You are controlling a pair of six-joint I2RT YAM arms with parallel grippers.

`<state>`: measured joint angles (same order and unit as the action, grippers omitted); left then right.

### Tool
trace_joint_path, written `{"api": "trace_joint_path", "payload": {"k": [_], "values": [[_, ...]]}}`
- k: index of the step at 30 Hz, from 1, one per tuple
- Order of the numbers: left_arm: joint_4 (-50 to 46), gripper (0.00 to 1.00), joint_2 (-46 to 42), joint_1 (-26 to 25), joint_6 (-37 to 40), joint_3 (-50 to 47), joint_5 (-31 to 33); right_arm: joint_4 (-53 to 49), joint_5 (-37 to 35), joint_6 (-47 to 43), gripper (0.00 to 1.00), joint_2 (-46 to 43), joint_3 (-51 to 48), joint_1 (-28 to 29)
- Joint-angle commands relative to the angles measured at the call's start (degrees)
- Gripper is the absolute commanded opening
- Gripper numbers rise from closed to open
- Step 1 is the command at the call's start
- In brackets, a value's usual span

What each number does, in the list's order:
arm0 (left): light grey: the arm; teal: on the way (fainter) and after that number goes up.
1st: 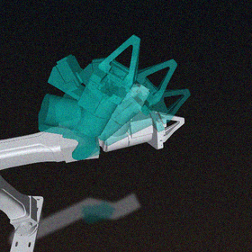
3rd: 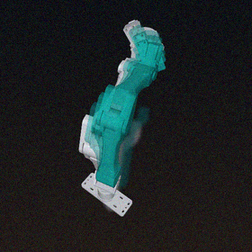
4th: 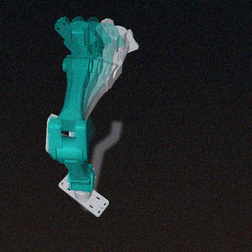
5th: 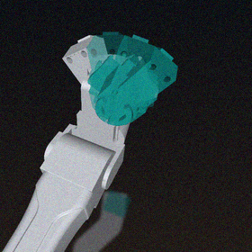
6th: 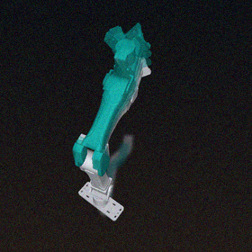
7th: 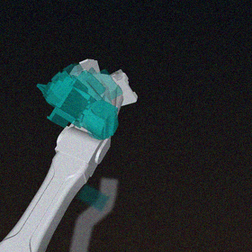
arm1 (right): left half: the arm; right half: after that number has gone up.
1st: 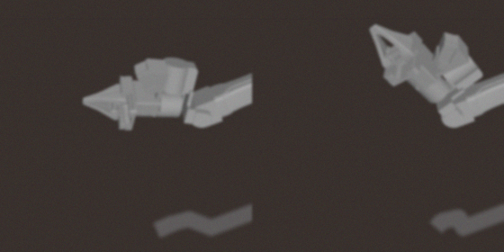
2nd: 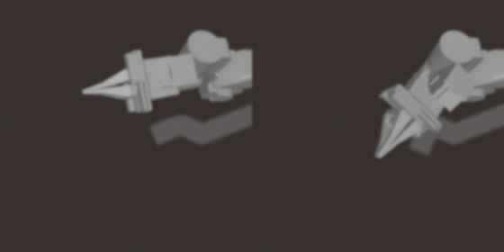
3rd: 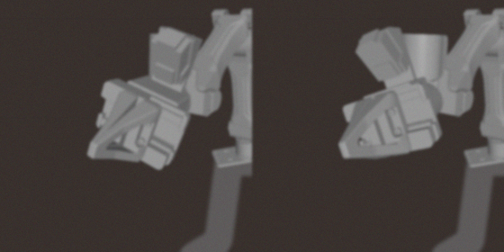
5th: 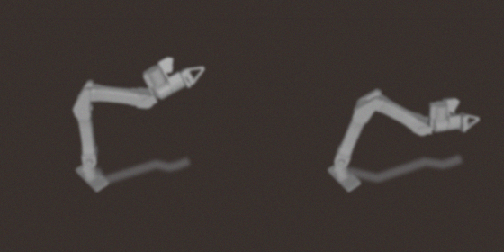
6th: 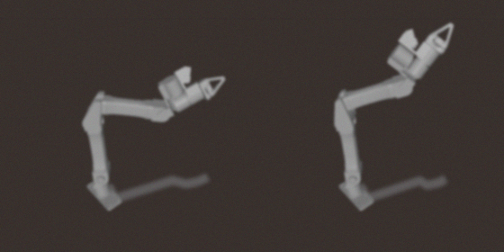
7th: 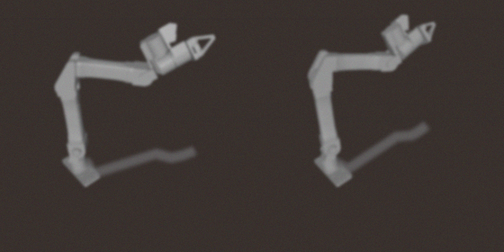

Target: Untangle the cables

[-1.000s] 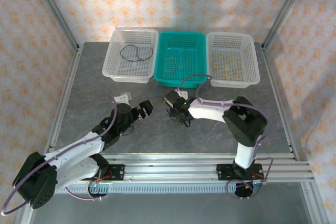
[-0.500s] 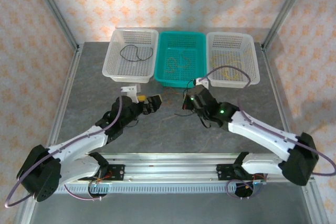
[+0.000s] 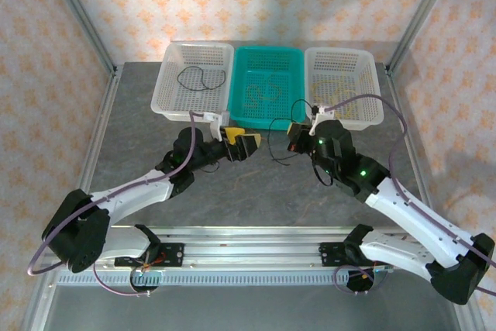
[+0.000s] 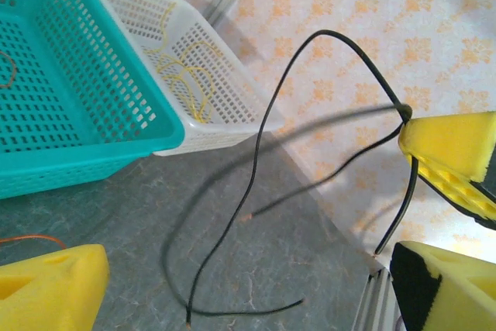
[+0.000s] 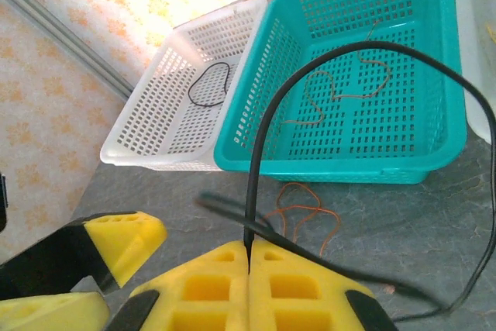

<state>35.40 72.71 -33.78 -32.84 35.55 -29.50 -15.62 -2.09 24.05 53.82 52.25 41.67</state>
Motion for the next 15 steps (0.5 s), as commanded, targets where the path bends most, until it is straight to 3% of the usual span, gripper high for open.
{"api": "trace_joint_path", "payload": {"k": [1, 6, 12, 15], "values": [[2.8, 0.94, 0.2, -0.3, 1.7, 2.4, -1.7, 0.2, 0.7, -2.0, 0.00, -1.0, 3.2, -0.3], [1.6, 0.93, 0.8, -0.3, 4.7, 4.3, -2.2, 0.4, 3.8, -4.2, 0.00, -0.4, 4.3, -0.4], [-8.3, 0.92, 1.5, -0.3, 16.9, 8.9, -0.2, -1.8, 6.6, -8.8, 0.00, 0.0, 5.9, -0.4], [-9.3, 0.87, 1.2, -0.4, 25.1, 9.4, -2.5, -2.0, 6.9, -9.4, 0.00, -0.5, 6.6, -0.3]]}}
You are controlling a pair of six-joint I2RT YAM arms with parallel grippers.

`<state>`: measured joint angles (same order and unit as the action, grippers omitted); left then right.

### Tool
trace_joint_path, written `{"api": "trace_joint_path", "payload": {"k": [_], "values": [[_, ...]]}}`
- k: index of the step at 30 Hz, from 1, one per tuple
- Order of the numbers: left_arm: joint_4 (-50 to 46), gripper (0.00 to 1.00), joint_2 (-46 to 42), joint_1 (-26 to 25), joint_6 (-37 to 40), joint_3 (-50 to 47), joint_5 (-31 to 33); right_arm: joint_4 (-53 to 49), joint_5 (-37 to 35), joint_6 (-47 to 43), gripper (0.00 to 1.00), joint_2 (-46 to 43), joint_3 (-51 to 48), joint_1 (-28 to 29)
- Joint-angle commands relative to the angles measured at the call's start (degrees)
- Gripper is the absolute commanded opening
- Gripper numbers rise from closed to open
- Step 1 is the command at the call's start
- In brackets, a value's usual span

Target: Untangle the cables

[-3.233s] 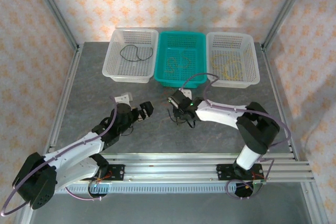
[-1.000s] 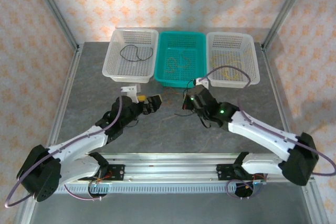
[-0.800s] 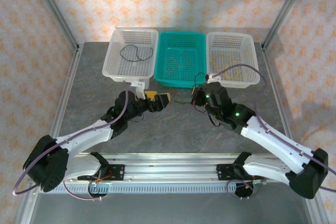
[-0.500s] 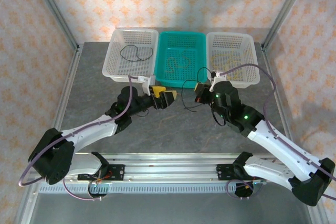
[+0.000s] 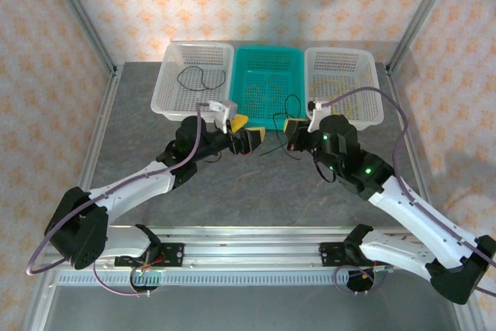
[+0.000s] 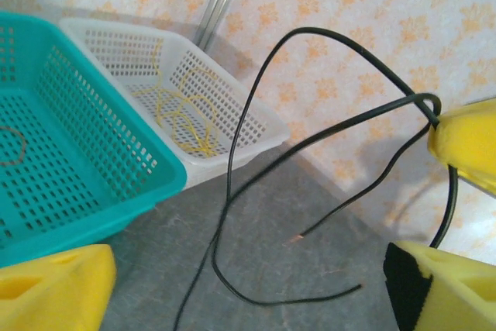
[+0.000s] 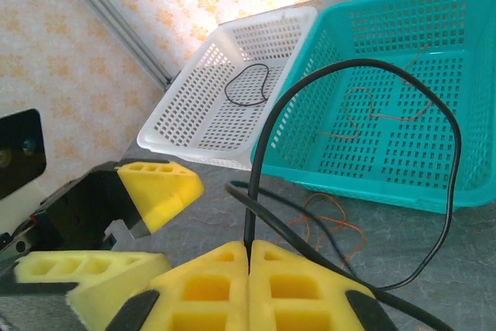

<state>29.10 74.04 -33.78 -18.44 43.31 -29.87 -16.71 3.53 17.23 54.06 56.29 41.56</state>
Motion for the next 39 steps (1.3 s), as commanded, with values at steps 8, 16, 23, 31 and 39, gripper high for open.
{"api": "trace_joint_path", "payload": {"k": [8, 16, 23, 31, 39], "values": [[0.5, 0.84, -0.2, -0.4, 19.6, 2.2, -7.1, -2.5, 4.6, -4.8, 0.00, -0.7, 4.5, -0.3], [0.8, 0.75, 4.2, -0.4, 20.7, 6.3, -11.6, -3.3, 6.1, -5.8, 0.00, -0.1, 5.9, -0.3], [1.6, 0.40, 6.2, -0.5, 19.8, 8.2, -14.9, -3.5, 4.7, -5.7, 0.00, 0.4, 5.8, -0.3], [4.5, 0.06, 5.7, -0.5, 16.4, 5.5, -16.4, -4.1, 1.4, -5.0, 0.00, 1.1, 5.1, -0.3], [2.8, 0.00, 2.3, -0.4, 15.3, 5.0, -14.4, -4.8, -1.7, -5.1, 0.00, 2.2, 5.2, -0.3]]}}
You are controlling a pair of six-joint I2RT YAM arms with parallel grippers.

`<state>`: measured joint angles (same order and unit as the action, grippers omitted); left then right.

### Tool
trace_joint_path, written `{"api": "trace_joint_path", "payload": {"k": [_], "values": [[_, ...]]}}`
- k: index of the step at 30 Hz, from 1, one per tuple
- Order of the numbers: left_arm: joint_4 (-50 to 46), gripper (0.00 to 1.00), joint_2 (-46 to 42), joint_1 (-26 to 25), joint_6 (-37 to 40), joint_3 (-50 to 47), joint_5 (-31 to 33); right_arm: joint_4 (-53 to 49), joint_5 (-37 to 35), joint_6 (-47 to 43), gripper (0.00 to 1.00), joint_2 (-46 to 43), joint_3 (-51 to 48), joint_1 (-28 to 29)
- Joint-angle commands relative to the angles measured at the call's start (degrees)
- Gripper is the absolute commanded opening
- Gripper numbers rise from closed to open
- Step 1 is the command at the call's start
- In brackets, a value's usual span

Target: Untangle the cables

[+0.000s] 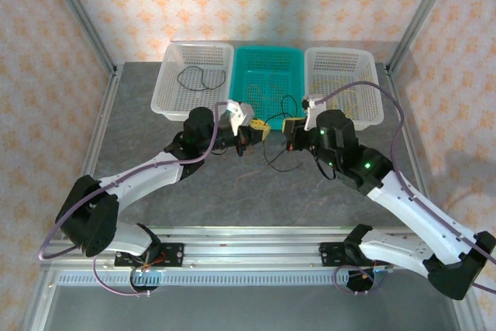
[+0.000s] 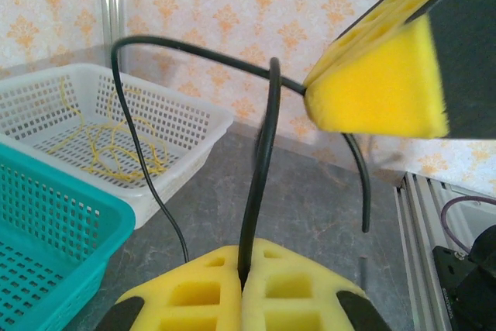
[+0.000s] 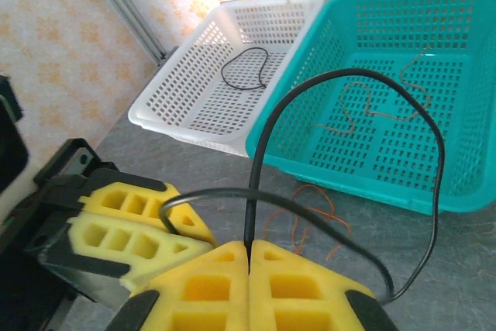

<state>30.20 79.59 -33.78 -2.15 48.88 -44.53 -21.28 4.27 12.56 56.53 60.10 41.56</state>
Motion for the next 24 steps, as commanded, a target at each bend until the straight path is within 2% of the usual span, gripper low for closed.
{"api": "trace_joint_path", "payload": {"k": [1, 11, 20, 24], "values": [[1.3, 0.00, -4.1, -0.4, -1.2, -0.5, 0.8, -0.2, -2.5, -0.3, 0.00, -0.2, 1.0, -0.3], [1.8, 0.00, -12.5, -0.4, -2.8, 0.7, 2.4, 4.3, -0.1, 2.2, 0.00, 1.4, -4.7, -0.3], [6.5, 0.00, -15.3, -0.2, -5.4, 1.9, 3.0, 7.7, 8.8, 1.5, 0.00, 4.8, -9.9, -0.2], [7.3, 0.00, -16.6, 0.7, -6.6, 2.3, 6.5, 8.7, 6.9, 2.1, 0.00, 5.1, -13.1, -0.2]]}}
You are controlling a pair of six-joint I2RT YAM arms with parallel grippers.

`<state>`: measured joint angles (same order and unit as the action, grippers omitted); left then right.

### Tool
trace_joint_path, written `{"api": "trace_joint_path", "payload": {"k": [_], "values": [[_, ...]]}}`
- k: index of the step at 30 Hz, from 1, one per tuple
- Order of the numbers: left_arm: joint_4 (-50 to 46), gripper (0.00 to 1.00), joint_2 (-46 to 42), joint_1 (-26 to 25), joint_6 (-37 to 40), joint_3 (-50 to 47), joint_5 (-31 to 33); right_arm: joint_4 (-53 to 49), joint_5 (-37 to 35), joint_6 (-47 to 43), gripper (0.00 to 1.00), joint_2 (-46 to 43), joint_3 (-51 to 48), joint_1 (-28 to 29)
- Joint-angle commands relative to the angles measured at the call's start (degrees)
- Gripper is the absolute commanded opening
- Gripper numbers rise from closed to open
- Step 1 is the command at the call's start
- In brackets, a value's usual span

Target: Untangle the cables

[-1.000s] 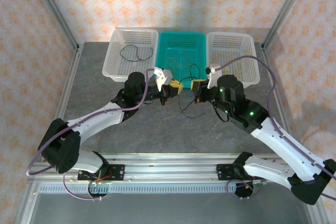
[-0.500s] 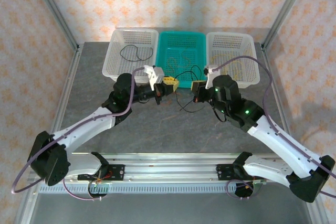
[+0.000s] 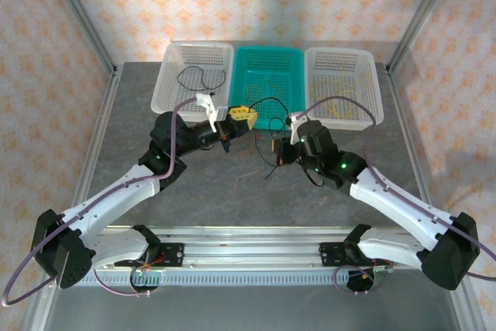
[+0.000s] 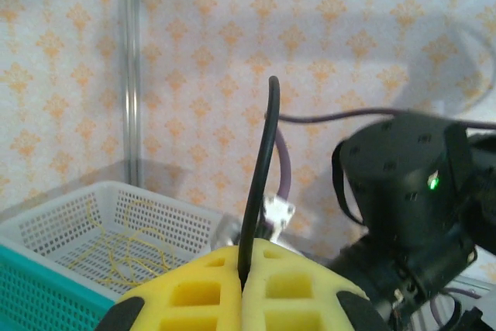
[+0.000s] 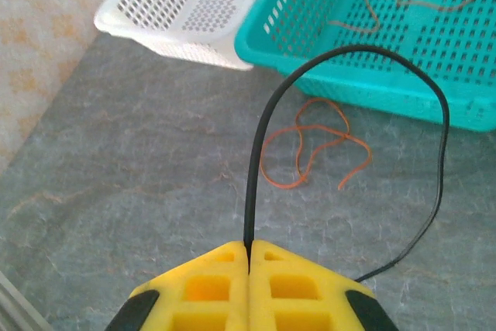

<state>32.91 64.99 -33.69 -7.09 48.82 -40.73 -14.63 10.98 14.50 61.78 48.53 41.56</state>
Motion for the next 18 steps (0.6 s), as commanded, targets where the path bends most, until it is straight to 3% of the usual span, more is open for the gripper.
{"api": "trace_joint_path", "payload": {"k": [1, 8, 15, 18], "values": [[4.5, 0.00, -2.6, 1.0, -1.8, 2.3, 4.2, 2.0, -1.3, 0.4, 0.00, -0.2, -2.2, -0.2], [0.3, 0.00, -6.2, 6.8, -3.5, 1.7, 11.7, -1.8, -13.7, 5.1, 0.00, -2.7, -4.7, -0.3], [-14.4, 0.00, -6.3, 12.0, -2.1, 5.6, 23.3, -11.5, -14.7, 6.0, 0.00, -1.5, -1.2, -0.2], [-18.1, 0.00, -5.2, 14.3, -3.1, 7.4, 25.5, -16.4, -15.5, 5.8, 0.00, 0.5, 0.9, -0.3]]}}
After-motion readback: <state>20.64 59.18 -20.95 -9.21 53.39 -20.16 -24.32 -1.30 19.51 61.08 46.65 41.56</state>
